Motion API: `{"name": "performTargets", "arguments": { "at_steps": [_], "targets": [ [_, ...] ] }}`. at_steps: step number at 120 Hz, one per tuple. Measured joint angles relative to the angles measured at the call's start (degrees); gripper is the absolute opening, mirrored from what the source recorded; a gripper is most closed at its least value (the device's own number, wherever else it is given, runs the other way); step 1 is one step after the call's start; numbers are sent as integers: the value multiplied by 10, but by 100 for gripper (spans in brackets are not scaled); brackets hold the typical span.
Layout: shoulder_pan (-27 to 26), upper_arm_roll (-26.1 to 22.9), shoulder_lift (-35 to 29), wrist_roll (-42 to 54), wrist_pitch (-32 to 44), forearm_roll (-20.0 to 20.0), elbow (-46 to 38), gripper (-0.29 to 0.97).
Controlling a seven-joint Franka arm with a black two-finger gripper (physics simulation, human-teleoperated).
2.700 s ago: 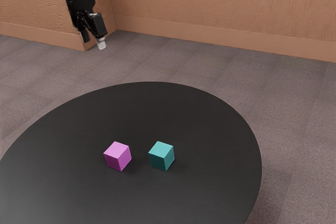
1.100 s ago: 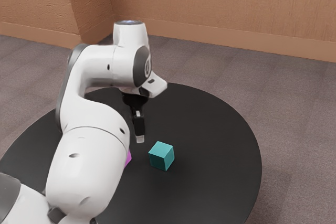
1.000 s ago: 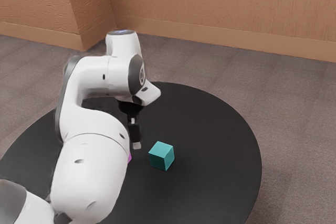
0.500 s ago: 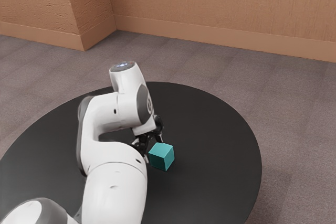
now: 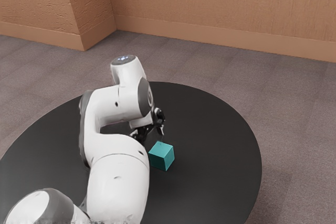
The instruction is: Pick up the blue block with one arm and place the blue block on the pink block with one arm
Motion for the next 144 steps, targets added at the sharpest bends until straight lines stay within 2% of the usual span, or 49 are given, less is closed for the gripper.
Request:
{"name": "performTargets", "arguments": {
  "at_steps": [36, 86, 144],
  "targets": [
    [33, -7, -1, -61, -22, 25, 28, 68],
    [33, -30, -8, -146, -29, 21, 50, 68],
    [38, -53, -26, -191, -26, 19, 62, 65]
  ]
}}
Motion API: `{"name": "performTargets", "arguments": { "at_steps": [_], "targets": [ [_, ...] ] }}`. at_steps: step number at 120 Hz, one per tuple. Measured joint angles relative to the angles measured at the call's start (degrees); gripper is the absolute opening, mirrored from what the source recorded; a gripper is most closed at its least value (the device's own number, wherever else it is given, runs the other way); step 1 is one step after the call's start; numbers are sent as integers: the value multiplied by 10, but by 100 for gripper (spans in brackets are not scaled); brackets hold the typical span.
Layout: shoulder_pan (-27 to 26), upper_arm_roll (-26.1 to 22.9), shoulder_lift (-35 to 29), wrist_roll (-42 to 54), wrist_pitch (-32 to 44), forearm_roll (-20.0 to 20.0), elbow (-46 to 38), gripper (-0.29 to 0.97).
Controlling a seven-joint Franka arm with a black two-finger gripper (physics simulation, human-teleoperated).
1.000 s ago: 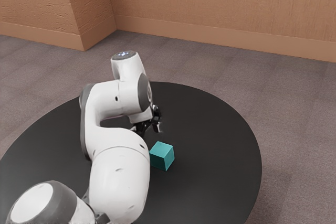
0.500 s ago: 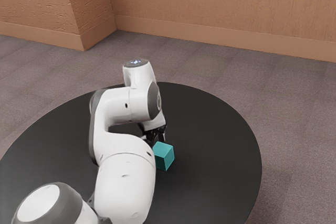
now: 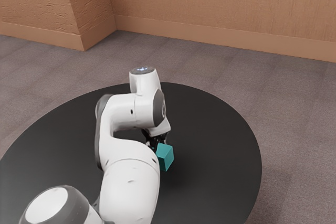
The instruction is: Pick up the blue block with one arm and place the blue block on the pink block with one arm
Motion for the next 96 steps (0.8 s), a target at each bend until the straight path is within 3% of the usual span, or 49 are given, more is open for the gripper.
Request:
{"name": "performTargets", "arguments": {
  "at_steps": [44, 76, 96],
  "targets": [
    [0, -1, -5, -15, 1, 2, 0, 40],
    [-3, 2, -4, -20, 4, 3, 0, 35],
    [-40, 39, 9, -17, 4, 12, -20, 34]
  ]
}}
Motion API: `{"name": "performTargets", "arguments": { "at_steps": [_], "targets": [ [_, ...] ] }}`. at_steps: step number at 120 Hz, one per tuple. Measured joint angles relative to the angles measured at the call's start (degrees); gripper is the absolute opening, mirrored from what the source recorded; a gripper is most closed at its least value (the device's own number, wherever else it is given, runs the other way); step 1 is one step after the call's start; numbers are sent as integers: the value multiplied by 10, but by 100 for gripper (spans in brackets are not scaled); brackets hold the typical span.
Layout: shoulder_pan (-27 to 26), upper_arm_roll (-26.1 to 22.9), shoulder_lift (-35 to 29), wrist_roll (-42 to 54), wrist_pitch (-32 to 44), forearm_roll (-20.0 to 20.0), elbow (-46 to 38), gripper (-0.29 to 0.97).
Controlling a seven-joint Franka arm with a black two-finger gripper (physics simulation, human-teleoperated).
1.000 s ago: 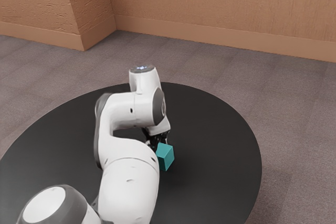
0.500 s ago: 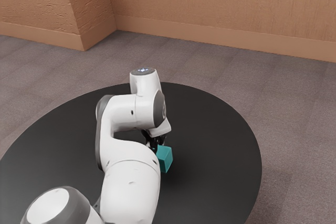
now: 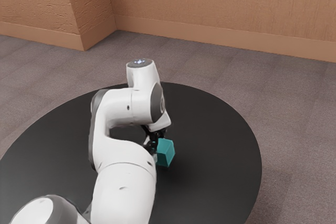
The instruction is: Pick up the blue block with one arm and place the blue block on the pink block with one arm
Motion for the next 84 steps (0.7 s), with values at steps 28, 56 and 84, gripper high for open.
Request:
{"name": "performTargets", "arguments": {
  "at_steps": [28, 56, 84],
  "targets": [
    [-118, 111, 75, 54, 2, 81, -175, 34],
    [-5, 87, 79, 134, 4, 95, -146, 34],
    [33, 63, 79, 235, 6, 85, -126, 34]
  ]
}}
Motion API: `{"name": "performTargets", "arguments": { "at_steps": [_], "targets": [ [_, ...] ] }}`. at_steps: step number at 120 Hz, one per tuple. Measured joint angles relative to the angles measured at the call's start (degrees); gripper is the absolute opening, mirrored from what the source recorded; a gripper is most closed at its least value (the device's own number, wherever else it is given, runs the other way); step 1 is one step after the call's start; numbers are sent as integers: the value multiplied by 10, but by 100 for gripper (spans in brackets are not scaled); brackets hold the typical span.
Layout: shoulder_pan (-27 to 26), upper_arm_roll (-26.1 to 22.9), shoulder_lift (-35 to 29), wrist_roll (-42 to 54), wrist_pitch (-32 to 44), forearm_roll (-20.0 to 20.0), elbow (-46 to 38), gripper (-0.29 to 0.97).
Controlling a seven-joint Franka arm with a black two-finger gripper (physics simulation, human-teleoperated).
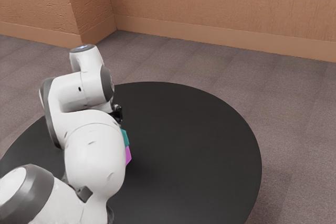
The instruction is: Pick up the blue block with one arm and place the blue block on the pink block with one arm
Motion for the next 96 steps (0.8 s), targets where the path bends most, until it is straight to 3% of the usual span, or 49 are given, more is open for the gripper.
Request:
{"name": "performTargets", "arguments": {
  "at_steps": [45, 96],
  "targets": [
    [18, -7, -2, 90, 5, -18, 10, 36],
    [21, -15, -3, 80, 12, -19, 5, 39]
  ]
}}
